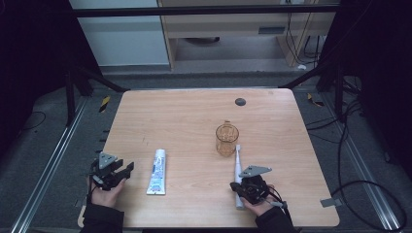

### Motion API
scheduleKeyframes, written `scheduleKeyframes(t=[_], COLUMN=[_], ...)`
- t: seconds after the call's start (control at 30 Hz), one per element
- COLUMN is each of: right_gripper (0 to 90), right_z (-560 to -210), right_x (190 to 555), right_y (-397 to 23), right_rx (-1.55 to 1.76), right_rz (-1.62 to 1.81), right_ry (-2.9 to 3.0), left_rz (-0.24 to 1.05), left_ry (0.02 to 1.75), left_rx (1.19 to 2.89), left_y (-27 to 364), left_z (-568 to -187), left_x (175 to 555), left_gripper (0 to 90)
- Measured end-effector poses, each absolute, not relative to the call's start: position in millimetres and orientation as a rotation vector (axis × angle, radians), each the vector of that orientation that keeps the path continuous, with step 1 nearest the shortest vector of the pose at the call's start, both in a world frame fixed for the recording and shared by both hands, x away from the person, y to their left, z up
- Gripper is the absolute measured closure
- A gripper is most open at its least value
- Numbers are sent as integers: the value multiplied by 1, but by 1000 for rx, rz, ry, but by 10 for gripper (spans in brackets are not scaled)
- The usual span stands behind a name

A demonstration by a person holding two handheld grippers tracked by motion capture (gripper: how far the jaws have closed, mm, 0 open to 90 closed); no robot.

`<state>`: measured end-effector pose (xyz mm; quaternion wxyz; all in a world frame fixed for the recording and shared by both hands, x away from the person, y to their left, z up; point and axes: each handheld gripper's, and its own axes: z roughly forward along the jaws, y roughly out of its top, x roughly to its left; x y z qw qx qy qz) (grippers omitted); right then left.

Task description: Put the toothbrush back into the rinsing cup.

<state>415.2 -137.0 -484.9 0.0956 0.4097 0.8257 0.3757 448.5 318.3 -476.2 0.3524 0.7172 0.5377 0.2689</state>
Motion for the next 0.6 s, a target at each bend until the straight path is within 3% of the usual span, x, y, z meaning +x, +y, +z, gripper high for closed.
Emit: scheduleKeyframes(t=[0.6], right_gripper=[892], right_z=[-484], right_x=[415], right_y=[-156], right_rx=[1273], right_rz=[1078], right_ry=[2418], left_rz=[695], left_ry=[1392], left_rx=[1855], left_y=[319], left_z=[-476], left_x=[448], left_gripper=[513])
